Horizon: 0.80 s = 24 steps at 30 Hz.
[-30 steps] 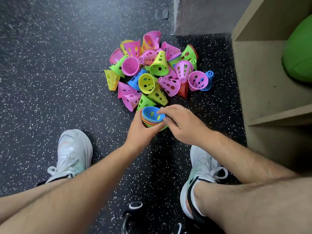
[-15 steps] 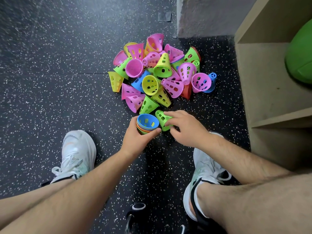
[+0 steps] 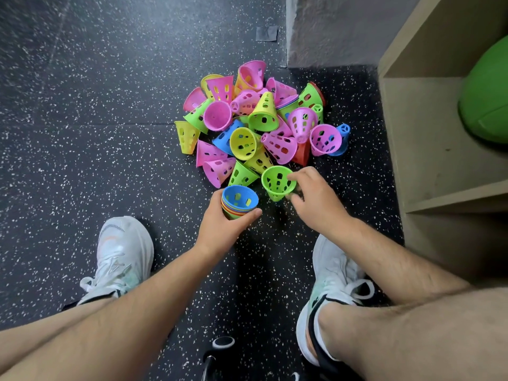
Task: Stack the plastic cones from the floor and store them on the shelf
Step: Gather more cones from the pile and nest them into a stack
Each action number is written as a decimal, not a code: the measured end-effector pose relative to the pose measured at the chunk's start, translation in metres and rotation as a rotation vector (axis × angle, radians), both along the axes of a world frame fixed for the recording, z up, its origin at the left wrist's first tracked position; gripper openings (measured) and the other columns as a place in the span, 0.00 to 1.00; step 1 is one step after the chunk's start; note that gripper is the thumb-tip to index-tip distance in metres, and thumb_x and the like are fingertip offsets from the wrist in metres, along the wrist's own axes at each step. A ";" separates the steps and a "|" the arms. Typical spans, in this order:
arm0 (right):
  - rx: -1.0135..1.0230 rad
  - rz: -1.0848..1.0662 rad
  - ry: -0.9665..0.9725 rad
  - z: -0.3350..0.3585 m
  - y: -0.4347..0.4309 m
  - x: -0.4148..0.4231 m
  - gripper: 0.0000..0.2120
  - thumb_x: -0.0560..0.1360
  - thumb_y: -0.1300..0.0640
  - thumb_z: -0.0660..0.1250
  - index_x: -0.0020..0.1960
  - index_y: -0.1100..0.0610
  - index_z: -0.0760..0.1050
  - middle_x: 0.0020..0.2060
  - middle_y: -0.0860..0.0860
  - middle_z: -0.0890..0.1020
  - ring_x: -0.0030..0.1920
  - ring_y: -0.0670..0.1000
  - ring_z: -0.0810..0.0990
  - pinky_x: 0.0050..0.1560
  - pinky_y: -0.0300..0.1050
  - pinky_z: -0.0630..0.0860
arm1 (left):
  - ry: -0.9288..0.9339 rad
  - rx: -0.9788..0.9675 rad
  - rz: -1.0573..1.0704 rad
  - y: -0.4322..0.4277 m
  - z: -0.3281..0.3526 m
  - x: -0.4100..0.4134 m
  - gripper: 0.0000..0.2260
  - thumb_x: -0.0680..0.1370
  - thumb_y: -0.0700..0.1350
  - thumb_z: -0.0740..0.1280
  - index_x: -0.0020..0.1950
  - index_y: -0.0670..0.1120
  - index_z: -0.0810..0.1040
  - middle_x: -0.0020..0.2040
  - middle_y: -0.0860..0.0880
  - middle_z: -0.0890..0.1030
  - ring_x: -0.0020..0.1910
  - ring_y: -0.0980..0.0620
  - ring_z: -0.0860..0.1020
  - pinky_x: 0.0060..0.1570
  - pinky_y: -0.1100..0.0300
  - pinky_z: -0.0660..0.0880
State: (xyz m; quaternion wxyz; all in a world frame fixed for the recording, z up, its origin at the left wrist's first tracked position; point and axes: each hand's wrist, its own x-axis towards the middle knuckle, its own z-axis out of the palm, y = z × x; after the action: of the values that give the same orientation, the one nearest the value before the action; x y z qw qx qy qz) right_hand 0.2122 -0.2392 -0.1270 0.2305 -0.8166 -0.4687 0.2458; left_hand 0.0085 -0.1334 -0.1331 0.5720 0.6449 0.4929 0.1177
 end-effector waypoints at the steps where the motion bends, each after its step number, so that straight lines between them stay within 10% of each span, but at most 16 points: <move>1: 0.048 -0.036 -0.010 0.001 -0.002 0.003 0.14 0.78 0.58 0.69 0.63 0.58 0.76 0.55 0.51 0.74 0.54 0.51 0.76 0.59 0.48 0.74 | -0.008 -0.004 -0.007 0.000 0.002 0.002 0.27 0.69 0.51 0.83 0.62 0.54 0.74 0.52 0.59 0.83 0.50 0.64 0.81 0.49 0.71 0.73; 8: 0.313 -0.154 0.018 0.020 -0.012 0.018 0.11 0.80 0.57 0.66 0.58 0.60 0.81 0.57 0.53 0.78 0.59 0.49 0.76 0.62 0.31 0.68 | -0.049 -0.007 -0.085 -0.002 0.004 0.029 0.31 0.65 0.57 0.83 0.63 0.56 0.74 0.54 0.58 0.84 0.54 0.59 0.82 0.60 0.52 0.79; 24: 0.302 -0.225 -0.009 0.017 -0.018 0.061 0.13 0.80 0.57 0.65 0.63 0.56 0.79 0.58 0.50 0.79 0.57 0.49 0.79 0.60 0.52 0.77 | -0.114 0.026 -0.236 0.000 0.012 0.114 0.30 0.66 0.53 0.84 0.63 0.53 0.75 0.54 0.57 0.84 0.53 0.61 0.82 0.59 0.58 0.78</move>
State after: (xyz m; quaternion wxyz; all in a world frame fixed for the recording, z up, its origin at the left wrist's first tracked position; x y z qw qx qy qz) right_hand 0.2732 -0.2569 -0.1098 0.3743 -0.8210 -0.4070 0.1420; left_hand 0.1230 -0.1333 -0.1207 0.6006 0.6981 0.3786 0.0926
